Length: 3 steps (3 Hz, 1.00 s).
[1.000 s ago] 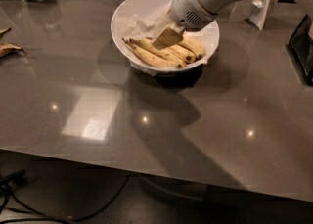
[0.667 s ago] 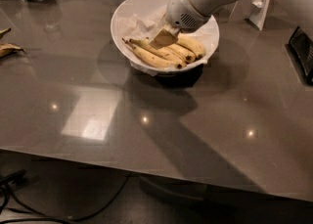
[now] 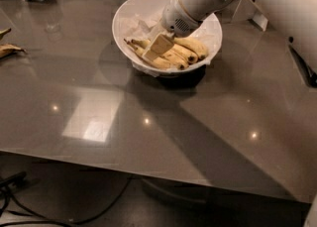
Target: Pick banana from white bowl
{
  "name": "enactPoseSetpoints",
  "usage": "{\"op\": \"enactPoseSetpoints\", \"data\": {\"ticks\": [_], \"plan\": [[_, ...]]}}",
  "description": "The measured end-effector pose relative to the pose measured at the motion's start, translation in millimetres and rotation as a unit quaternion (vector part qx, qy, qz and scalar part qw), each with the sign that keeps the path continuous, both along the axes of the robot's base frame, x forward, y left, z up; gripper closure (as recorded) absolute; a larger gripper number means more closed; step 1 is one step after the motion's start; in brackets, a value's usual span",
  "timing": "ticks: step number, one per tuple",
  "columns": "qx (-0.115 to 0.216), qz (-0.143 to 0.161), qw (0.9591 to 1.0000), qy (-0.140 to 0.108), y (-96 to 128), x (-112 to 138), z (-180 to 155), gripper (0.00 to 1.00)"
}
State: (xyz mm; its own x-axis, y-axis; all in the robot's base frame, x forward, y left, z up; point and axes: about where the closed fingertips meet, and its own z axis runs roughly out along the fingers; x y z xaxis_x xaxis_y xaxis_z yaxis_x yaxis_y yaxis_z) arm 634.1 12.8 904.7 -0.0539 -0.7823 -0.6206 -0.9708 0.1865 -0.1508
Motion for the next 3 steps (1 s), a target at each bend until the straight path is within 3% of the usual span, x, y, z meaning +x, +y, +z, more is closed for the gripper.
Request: {"op": "enactPoseSetpoints", "data": {"ticks": [1,3], "plan": [[-0.002,-0.001,1.0000,0.008,0,7,-11,0.50],[-0.016,-0.018,0.9996,0.017,-14,18,-28,0.51]]}}
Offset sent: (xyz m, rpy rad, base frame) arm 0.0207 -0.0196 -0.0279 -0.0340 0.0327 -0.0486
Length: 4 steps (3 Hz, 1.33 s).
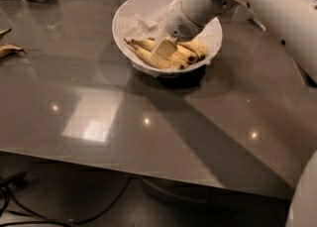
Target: Pick banana from white bowl
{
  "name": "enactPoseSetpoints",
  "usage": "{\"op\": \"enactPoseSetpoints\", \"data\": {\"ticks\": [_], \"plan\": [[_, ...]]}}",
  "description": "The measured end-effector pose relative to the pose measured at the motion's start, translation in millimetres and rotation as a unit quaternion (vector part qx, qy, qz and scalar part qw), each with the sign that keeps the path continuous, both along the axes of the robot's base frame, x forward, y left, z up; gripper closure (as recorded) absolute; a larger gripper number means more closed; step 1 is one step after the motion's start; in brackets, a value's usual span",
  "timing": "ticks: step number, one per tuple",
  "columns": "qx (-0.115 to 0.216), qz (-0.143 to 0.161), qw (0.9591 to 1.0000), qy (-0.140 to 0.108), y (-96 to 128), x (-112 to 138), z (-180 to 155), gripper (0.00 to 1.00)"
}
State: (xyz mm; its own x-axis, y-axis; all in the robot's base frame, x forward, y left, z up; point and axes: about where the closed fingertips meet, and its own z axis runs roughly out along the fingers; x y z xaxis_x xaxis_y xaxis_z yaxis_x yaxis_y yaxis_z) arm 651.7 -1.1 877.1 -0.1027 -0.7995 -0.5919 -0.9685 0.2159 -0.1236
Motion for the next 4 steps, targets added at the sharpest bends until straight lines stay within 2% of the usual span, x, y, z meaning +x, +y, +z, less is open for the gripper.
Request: {"op": "enactPoseSetpoints", "data": {"ticks": [1,4], "plan": [[-0.007,-0.002,0.9999,0.008,-2,3,-8,0.50],[-0.021,0.020,0.9988,0.040,11,4,-38,0.51]]}}
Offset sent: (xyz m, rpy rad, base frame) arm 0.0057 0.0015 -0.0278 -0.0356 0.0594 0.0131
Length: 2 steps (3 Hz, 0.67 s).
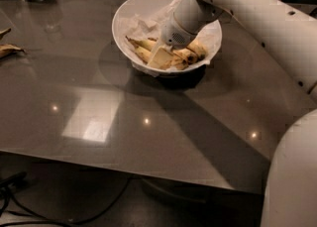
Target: Pick banana from white bowl
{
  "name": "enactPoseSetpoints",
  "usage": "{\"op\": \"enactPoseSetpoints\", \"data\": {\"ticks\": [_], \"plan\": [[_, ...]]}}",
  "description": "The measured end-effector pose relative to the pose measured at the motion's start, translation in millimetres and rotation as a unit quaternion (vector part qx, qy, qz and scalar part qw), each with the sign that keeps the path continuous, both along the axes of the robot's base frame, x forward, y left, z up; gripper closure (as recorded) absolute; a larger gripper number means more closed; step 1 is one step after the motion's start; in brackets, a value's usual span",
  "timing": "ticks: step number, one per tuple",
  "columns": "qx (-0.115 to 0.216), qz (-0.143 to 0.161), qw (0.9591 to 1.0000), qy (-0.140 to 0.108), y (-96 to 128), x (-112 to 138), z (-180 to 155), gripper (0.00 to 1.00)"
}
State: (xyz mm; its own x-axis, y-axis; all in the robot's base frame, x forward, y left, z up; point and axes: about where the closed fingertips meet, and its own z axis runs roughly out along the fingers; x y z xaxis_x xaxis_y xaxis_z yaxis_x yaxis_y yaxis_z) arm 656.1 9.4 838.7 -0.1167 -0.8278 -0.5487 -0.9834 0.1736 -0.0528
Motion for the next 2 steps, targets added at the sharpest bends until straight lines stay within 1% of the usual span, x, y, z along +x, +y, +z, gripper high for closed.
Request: {"op": "enactPoseSetpoints", "data": {"ticks": [1,2], "plan": [[0.000,0.000,1.0000,0.000,0.0,0.0,2.9,0.70],[-0.013,0.000,0.9999,-0.003,-3.2,1.2,2.8,0.93]]}}
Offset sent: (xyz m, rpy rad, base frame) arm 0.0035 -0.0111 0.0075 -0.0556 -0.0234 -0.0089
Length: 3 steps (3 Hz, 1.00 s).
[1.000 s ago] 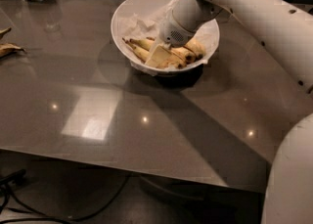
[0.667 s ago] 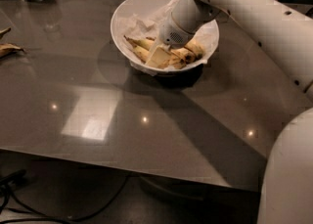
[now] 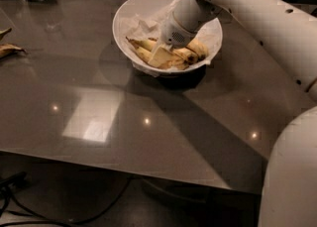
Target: Pick banana from white bowl
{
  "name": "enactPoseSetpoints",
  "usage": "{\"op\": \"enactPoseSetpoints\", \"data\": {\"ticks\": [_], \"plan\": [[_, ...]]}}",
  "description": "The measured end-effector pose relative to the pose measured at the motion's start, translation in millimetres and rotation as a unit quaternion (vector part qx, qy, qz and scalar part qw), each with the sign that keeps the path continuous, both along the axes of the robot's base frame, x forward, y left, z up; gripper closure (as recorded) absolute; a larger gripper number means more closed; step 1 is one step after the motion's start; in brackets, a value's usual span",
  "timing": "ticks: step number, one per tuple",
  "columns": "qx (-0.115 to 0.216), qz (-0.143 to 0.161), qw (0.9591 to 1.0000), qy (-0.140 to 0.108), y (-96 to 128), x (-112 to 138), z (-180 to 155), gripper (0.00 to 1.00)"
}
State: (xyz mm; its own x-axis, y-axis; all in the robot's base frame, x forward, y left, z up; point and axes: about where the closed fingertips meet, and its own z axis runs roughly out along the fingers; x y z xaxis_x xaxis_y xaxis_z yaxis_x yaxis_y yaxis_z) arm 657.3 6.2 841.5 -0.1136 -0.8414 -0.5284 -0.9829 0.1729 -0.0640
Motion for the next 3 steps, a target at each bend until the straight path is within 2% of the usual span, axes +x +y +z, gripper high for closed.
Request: {"op": "enactPoseSetpoints", "data": {"ticks": [1,3], "plan": [[-0.003,0.001,0.9999,-0.011,-2,-4,13,1.00],[-0.010,-0.001,0.9999,-0.006,-6,-19,50,1.00]]}}
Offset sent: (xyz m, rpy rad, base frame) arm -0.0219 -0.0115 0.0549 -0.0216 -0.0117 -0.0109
